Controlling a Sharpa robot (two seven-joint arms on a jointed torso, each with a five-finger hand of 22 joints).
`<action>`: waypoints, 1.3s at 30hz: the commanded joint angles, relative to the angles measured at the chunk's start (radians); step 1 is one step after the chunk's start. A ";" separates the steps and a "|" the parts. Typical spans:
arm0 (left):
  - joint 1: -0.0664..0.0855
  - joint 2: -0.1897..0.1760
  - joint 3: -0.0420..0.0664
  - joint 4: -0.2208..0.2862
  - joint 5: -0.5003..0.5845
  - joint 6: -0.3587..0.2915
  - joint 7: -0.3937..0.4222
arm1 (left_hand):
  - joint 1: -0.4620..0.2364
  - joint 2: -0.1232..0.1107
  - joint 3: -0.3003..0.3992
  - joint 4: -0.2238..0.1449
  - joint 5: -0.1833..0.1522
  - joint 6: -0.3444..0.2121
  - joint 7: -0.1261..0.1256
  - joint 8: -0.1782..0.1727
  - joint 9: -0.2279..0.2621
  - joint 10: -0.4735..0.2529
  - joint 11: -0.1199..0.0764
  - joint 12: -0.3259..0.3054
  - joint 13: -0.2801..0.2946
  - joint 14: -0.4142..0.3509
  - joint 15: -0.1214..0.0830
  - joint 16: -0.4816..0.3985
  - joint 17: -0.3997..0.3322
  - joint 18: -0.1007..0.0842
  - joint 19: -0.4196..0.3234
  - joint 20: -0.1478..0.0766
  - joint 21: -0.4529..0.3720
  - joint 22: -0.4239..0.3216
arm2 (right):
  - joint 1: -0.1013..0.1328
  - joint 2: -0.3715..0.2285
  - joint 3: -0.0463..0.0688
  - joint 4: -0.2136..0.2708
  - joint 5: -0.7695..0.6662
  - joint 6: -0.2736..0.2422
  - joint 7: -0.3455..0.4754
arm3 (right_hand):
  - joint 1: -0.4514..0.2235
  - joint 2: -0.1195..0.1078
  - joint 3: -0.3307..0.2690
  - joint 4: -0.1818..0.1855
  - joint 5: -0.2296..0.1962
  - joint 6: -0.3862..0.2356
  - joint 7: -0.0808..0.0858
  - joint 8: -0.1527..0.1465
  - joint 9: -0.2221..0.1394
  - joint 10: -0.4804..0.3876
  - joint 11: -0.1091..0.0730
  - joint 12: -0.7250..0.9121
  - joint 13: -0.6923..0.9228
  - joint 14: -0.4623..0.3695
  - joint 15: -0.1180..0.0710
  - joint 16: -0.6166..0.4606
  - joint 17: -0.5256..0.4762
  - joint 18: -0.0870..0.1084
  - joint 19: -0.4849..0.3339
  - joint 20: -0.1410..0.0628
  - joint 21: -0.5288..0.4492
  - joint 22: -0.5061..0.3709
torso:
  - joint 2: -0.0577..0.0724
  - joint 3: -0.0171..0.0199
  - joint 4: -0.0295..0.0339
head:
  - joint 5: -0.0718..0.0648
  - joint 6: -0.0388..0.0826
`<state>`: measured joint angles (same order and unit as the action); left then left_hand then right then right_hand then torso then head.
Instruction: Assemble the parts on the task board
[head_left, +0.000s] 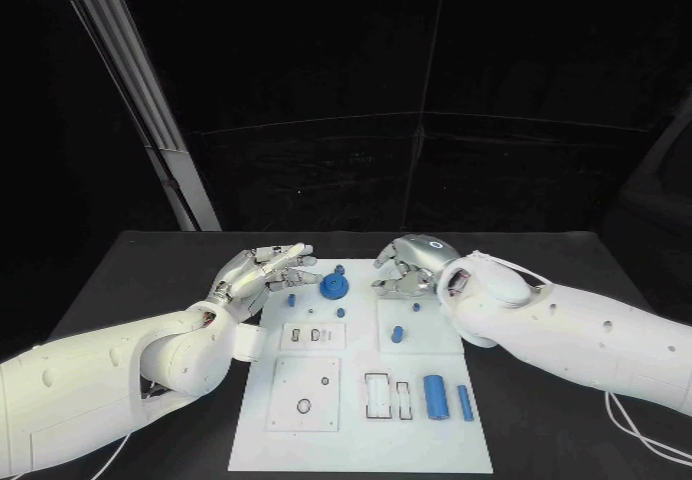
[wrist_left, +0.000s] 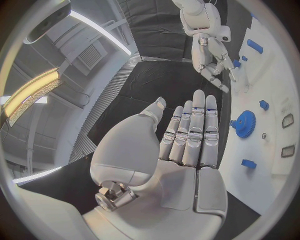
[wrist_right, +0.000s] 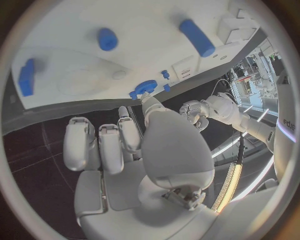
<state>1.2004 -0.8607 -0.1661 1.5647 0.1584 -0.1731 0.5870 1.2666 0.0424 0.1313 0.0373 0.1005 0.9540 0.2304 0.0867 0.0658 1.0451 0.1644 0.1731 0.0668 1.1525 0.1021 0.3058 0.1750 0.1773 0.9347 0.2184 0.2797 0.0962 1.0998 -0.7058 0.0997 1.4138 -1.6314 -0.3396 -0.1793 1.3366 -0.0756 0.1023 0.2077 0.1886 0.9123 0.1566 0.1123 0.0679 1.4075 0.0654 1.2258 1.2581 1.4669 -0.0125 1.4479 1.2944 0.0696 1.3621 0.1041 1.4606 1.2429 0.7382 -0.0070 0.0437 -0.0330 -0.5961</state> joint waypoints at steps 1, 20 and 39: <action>0.001 0.000 0.001 -0.003 -0.001 0.009 0.002 | 0.007 0.004 0.001 -0.008 -0.002 -0.001 -0.003 -0.001 0.000 -0.003 -0.001 -0.006 -0.001 -0.005 0.004 -0.005 0.003 0.007 0.005 0.003 -0.005 -0.002 | 0.002 -0.053 0.000 0.011 0.241 0.025 0.176 | 0.033 -0.005 0.000 -0.022 0.000 0.000 -0.003 0.003 0.002 -0.018 -0.002 -0.028 -0.022 0.040 0.003 -0.016 -0.025 0.005 -0.022 -0.001 -0.014 -0.031 | -0.004 0.0021 -0.0155 | 0.006 0.003; -0.001 0.014 0.000 -0.026 -0.001 0.013 0.004 | 0.007 0.004 0.001 -0.008 -0.002 -0.001 -0.003 -0.001 0.000 -0.003 -0.001 -0.006 -0.001 -0.005 0.004 -0.005 0.003 0.007 0.005 0.003 -0.005 -0.002 | 0.001 -0.179 -0.001 -0.085 0.400 0.068 0.330 | 0.067 -0.026 -0.041 -0.050 0.020 -0.036 -0.002 -0.016 -0.002 -0.037 -0.002 -0.068 -0.053 0.040 0.001 -0.028 -0.036 0.008 -0.031 -0.004 -0.026 -0.048 | -0.006 0.0104 -0.0264 | -0.015 0.002; -0.004 0.018 0.000 -0.037 -0.001 0.014 0.002 | 0.007 0.004 0.001 -0.008 -0.002 -0.001 -0.003 -0.001 0.000 -0.003 -0.001 -0.006 -0.001 -0.005 0.004 -0.005 0.003 0.007 0.005 0.003 -0.005 -0.002 | -0.011 -0.156 -0.001 -0.127 0.384 0.123 0.337 | 0.091 -0.005 -0.047 -0.064 0.027 -0.009 -0.004 -0.001 0.004 -0.022 -0.004 -0.043 -0.032 0.048 0.001 -0.013 -0.004 0.003 -0.014 -0.004 -0.018 -0.025 | -0.007 0.0038 -0.0227 | -0.020 -0.010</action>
<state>1.1960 -0.8435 -0.1668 1.5272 0.1585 -0.1725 0.5869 1.2666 0.0424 0.1343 0.0344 0.1005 0.9540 0.2304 0.0867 0.0658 1.0451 0.1644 0.1731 0.0668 1.1525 0.1021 0.3058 0.1763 0.1772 0.9347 0.2184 0.2796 0.0952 1.0876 -0.8632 0.0980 1.2892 -1.2453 -0.2420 0.1443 1.4200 -0.0825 0.0568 0.1486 0.2096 0.8960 0.1539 0.1073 0.0710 1.3758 0.0621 1.1763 1.2250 1.4669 -0.0125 1.4309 1.2890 0.0697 1.3383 0.0997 1.4403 1.2170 0.7314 -0.0025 0.0206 -0.0516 -0.6056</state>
